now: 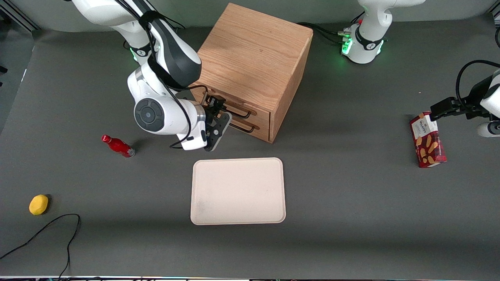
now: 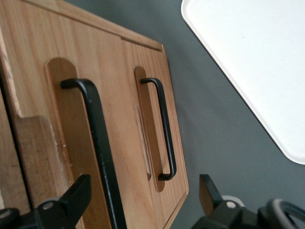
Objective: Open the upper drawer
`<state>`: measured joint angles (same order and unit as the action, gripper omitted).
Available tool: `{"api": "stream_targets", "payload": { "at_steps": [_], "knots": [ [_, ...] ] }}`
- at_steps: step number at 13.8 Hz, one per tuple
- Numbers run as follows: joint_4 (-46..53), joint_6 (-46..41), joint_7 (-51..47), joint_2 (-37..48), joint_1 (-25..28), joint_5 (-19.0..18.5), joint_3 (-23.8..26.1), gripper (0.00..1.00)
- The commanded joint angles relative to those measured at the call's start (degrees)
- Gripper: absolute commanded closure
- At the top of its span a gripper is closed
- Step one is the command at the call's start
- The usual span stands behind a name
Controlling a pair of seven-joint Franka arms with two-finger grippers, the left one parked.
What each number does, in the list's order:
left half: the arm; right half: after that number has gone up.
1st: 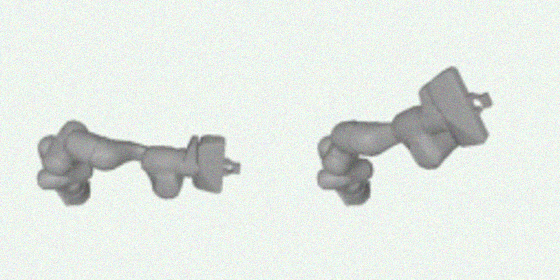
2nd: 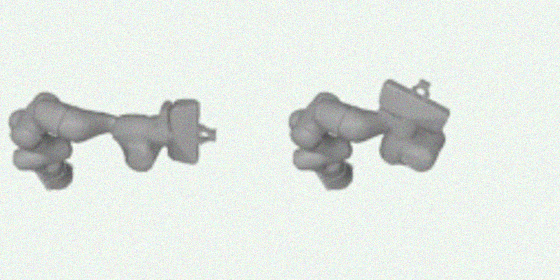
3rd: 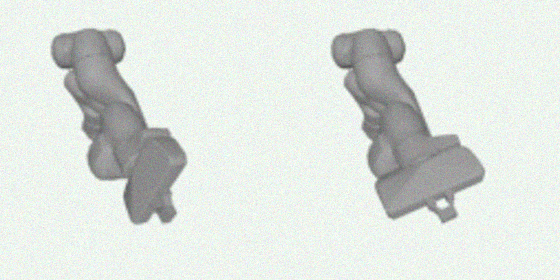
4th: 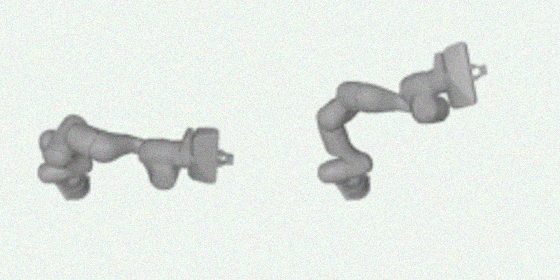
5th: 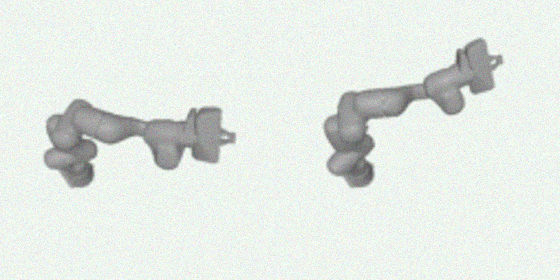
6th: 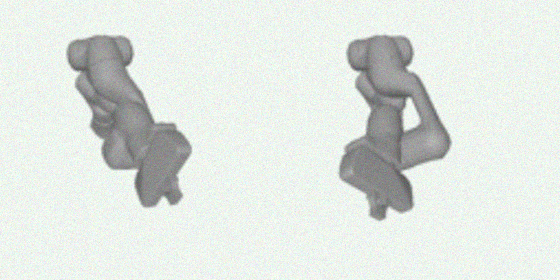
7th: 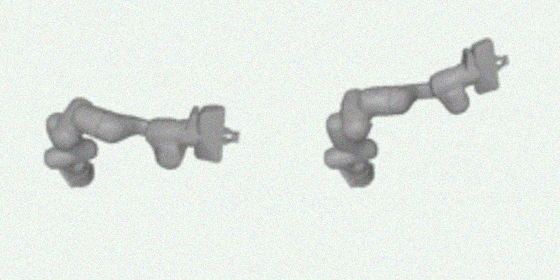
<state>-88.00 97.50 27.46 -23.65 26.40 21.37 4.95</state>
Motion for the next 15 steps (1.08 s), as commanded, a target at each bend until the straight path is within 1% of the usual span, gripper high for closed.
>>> {"api": "stream_targets", "payload": {
  "at_steps": [1, 9, 15],
  "knots": [
    [-3.06, 0.94, 1.20, 2.64, 1.11, -0.80, -0.82, 0.00],
    [-3.41, 2.17, 1.20, 1.85, 1.02, -0.80, -0.91, 0.00],
    [-3.41, 3.58, 1.20, 0.80, 2.25, -0.80, -0.91, 0.00]
  ]
}}
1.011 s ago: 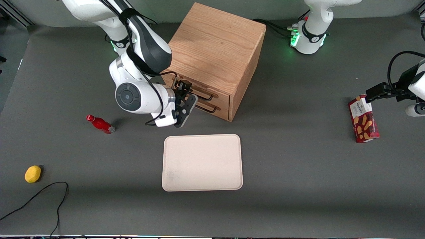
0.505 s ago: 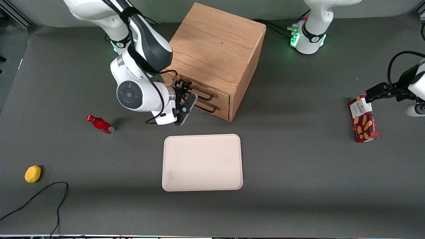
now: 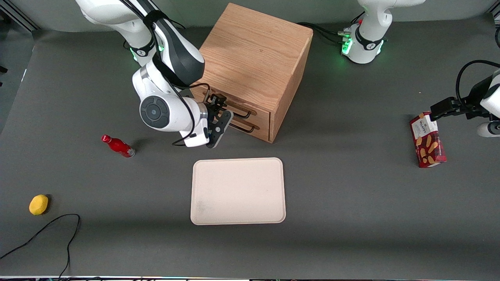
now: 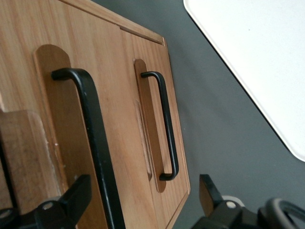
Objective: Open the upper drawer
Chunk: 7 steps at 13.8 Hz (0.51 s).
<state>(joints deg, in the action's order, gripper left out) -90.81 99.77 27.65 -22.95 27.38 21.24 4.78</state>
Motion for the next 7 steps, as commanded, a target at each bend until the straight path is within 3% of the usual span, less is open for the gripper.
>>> {"api": "stream_targets", "payload": {
  "at_steps": [1, 7],
  "knots": [
    [-0.59, 1.39, 1.00, -0.07, 1.27, -0.68, -0.65, 0.00],
    [-0.33, 2.80, 1.00, -1.13, 1.09, -1.90, -0.82, 0.00]
  ]
}}
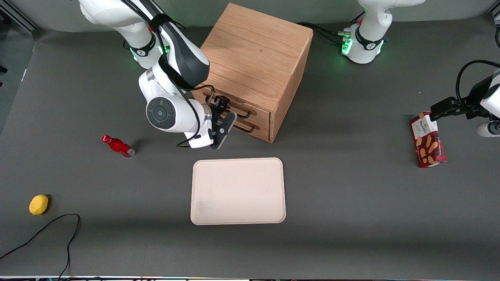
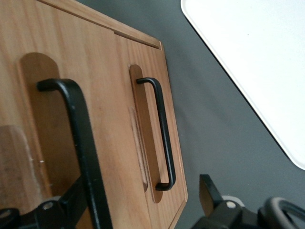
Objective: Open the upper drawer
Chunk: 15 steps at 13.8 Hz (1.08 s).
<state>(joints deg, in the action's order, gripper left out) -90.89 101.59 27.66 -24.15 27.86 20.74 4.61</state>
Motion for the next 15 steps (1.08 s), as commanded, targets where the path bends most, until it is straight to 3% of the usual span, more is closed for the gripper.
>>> {"api": "stream_targets", "payload": {
  "at_steps": [1, 15],
  "knots": [
    [-0.16, 1.07, 1.00, -0.19, 0.61, -1.49, -0.65, 0.00],
    [2.82, 0.89, 3.98, -2.12, -0.61, -2.19, -1.44, 0.00]
  ]
}}
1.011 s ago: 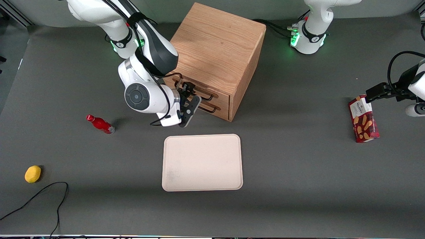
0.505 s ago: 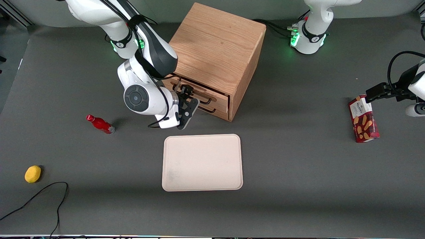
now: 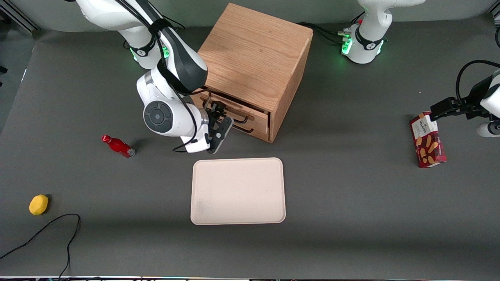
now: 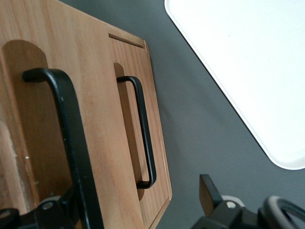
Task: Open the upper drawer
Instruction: 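Pull the handle outward with the right gripper, sliding the drawer open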
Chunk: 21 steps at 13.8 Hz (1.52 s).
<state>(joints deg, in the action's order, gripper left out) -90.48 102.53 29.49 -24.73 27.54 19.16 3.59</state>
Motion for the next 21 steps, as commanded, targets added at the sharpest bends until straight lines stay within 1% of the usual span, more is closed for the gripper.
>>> {"api": "stream_targets", "payload": {
  "at_steps": [1, 3, 13, 15, 21],
  "knots": [
    [2.76, -0.13, 2.67, -1.72, -0.38, -0.62, -0.42, 0.00],
    [2.94, -0.13, 3.20, -1.81, -1.43, -0.53, -0.42, 0.00],
    [6.28, -0.57, 4.52, -3.48, -2.66, -0.53, -0.42, 0.00],
    [6.72, -0.57, 6.44, -3.48, -2.66, -0.53, -0.42, 0.00],
    [6.90, -0.57, 8.20, -3.66, -3.28, -0.53, -0.42, 0.00]
  ]
}}
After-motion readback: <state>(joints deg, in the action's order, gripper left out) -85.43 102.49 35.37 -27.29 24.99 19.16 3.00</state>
